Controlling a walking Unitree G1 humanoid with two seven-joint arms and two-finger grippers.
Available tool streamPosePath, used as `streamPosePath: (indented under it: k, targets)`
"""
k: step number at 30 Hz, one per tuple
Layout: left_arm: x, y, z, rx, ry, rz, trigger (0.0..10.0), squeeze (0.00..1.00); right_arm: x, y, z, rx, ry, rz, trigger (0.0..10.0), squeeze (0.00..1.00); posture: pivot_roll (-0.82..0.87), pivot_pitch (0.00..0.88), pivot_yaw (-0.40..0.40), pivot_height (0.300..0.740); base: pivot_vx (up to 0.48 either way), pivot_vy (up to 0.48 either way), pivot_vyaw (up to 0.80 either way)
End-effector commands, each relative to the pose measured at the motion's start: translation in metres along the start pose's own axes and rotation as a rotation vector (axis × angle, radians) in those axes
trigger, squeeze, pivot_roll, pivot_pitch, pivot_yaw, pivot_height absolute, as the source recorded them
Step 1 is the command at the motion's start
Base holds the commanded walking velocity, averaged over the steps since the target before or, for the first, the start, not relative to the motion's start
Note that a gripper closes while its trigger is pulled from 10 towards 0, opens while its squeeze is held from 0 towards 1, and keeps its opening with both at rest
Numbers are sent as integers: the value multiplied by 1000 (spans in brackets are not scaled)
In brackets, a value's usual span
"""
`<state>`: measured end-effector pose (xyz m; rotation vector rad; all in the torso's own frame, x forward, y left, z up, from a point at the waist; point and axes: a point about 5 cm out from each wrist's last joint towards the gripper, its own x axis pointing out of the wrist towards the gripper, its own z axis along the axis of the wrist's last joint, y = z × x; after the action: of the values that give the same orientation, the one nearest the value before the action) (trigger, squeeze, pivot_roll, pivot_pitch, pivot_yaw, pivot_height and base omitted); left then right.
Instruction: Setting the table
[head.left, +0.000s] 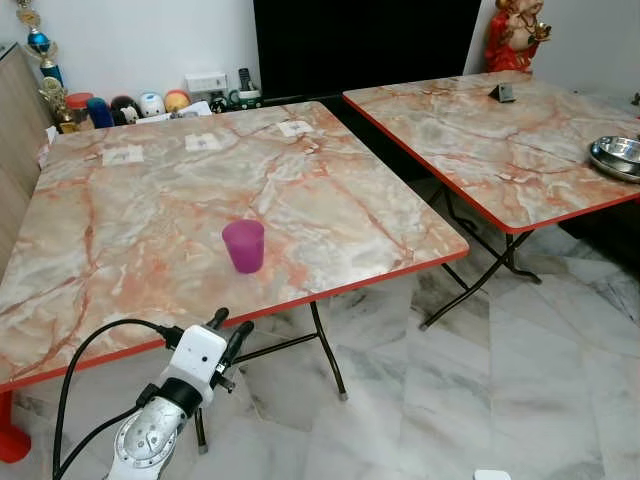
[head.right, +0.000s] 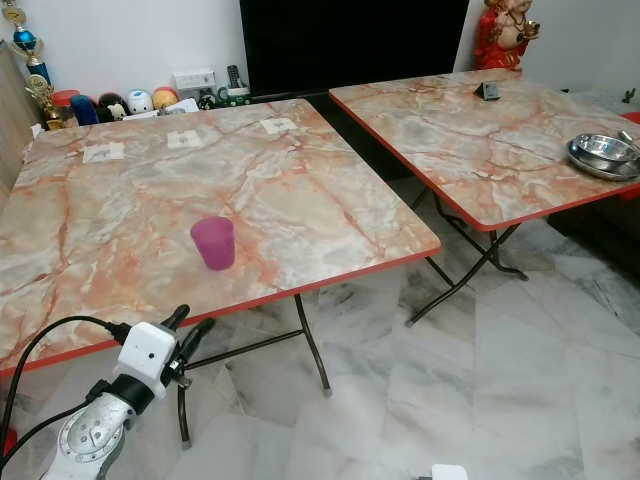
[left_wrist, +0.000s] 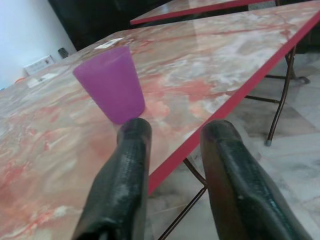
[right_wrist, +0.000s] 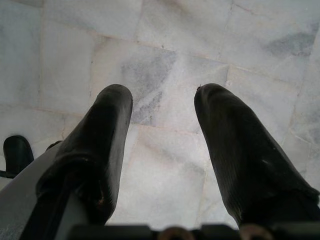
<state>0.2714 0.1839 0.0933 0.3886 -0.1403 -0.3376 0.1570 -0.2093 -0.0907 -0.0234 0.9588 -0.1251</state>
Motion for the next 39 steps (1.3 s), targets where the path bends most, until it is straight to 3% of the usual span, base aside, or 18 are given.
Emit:
streamPosePath:
  k: [1, 8, 15, 23, 29, 39]
  targets:
    - [1, 3, -2, 28, 7, -8, 10000, 1000, -1, -1, -3, 1, 6, -1, 10000, 0, 70, 0, -36, 740, 0, 0, 0]
    - [1, 13, -3, 66, 9, 27, 10000, 1000, -1, -1, -3, 1, 4, 1, 10000, 0, 70, 0, -30, 740, 0, 0, 0]
    - [6, 7, -7, 115, 20, -13, 10000, 1000, -1, -1, -2, 11, -2, -13, 10000, 0, 38, 7, -23, 740, 0, 0, 0]
    - [15, 9, -5, 59, 8, 32, 10000, 1000, -1, -2, -4, 9, 5, -17, 10000, 0, 42, 14, -21, 740, 0, 0, 0]
    - [11, 11, -10, -17, 27, 78, 10000, 1000, -1, -2, -5, 8, 4, -13, 10000, 0, 43, 14, -19, 740, 0, 0, 0]
    - [3, 13, -15, -29, 47, 64, 10000, 1000, -2, -1, -9, 3, 12, -9, 10000, 0, 44, 7, -11, 740, 0, 0, 0]
